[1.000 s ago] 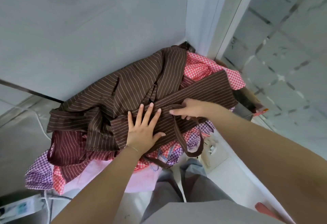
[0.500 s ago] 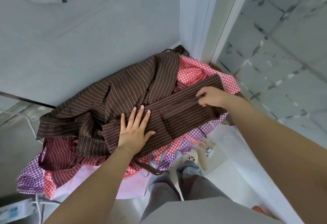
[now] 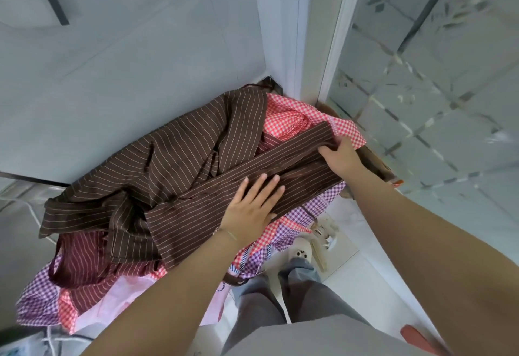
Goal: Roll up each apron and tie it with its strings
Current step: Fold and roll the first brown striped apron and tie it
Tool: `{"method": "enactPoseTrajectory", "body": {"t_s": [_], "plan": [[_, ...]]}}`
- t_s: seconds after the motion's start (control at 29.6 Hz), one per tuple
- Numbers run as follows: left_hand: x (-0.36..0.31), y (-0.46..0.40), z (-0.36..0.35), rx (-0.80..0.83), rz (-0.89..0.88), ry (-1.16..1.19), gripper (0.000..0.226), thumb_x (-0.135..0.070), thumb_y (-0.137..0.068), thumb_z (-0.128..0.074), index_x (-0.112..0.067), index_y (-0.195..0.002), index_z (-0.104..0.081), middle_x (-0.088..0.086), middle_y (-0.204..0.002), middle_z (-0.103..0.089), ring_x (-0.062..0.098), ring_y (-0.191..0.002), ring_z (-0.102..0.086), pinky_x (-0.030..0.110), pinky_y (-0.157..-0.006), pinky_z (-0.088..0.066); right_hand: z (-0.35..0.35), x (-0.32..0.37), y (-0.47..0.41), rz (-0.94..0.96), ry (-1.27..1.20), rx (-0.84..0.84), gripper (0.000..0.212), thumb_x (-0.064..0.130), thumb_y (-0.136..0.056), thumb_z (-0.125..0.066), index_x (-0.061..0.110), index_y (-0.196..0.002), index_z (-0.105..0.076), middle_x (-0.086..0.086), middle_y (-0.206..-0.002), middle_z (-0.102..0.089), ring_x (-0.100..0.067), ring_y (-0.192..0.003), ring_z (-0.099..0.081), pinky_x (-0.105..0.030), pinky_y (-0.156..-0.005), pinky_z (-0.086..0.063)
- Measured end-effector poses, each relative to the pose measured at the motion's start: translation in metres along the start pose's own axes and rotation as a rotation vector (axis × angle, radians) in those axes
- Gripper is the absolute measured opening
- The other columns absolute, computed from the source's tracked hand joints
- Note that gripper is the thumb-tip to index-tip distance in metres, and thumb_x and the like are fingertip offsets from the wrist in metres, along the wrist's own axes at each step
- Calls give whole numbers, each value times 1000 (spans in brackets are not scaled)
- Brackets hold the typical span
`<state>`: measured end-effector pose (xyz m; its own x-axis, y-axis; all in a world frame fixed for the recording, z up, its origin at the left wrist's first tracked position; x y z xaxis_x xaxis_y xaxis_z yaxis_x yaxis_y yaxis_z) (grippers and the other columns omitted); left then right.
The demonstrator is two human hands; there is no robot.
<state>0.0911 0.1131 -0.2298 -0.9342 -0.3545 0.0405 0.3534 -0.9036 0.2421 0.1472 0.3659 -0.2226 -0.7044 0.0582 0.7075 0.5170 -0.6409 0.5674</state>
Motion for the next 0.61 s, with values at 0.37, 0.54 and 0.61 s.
{"method": "enactPoseTrajectory", "body": {"t_s": [0.37,0.54,0.61], "plan": [[-8,-34,11,126,16,16,71,-41,-102,-34,-24,-152,12,-1,-161,16,27,-149,4,45,-120,1,37,-1,8,-55,-145,193,52,58,-95,-38,18,-124,-56,6,-109,-58,-8,-82,-57,-16,-74,-43],[-17,-31,21,8,23,169,65,-33,-98,-48,-22,-153,-15,5,-162,6,30,-147,-9,43,-120,-6,29,15,27,34,-176,179,28,38,-95,-56,21,-117,-59,1,-114,-65,-17,-91,-64,-25,-77,-53],[-18,-22,32,-146,120,406,45,-30,-97,-51,-19,-140,-41,3,-157,-23,24,-141,-29,41,-118,-21,19,24,43,136,-186,130,20,28,-95,-59,20,-113,-60,-3,-104,-67,-21,-90,-66,-34,-80,-56]]}}
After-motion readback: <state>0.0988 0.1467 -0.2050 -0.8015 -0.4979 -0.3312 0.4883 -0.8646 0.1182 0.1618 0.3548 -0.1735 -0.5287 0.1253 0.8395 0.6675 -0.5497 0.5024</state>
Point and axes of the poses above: each hand's wrist, its own y-axis away from the middle knuckle, its own z-axis out of the back of the hand, x = y × z, the point moved 1 cm from there along -y, towards the middle knuckle
